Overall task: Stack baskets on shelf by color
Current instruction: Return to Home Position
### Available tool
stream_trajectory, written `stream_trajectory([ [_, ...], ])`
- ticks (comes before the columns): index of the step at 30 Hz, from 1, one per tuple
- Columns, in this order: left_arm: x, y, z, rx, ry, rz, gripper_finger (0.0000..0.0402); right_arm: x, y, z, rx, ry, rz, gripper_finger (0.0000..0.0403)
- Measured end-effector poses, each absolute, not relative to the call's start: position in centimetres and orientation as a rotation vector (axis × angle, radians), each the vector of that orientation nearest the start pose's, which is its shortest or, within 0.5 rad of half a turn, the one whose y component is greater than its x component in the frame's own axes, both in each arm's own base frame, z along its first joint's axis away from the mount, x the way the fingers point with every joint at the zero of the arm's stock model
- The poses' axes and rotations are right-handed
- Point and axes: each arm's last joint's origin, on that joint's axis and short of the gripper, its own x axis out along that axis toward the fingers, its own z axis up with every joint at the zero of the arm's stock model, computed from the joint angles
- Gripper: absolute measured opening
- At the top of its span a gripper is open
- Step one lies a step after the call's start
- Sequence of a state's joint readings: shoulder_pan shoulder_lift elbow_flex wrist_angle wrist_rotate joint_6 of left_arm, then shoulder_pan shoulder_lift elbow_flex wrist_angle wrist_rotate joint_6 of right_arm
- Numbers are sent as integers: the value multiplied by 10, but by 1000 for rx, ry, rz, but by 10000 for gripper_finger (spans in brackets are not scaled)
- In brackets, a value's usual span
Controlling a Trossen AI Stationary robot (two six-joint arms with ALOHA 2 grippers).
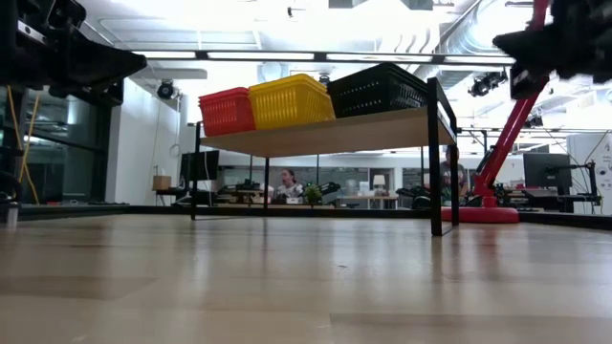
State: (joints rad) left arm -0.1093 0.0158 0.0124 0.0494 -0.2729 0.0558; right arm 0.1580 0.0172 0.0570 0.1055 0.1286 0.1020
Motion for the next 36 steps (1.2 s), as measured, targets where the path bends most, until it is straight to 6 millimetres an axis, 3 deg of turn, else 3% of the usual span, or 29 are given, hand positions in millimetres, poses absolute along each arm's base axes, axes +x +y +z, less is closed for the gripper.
stream_trajectory([
  [3,97,-3,171,47,-40,165,0,97,12,178,113,-114,41,0],
  [14,97,-3,171,47,-41,165,0,97,13,168,87,-19,60,0],
  [20,97,-3,171,47,-41,165,0,98,13,167,166,3,74,0],
  [36,97,-3,171,47,-41,165,0,98,13,167,168,6,73,0],
])
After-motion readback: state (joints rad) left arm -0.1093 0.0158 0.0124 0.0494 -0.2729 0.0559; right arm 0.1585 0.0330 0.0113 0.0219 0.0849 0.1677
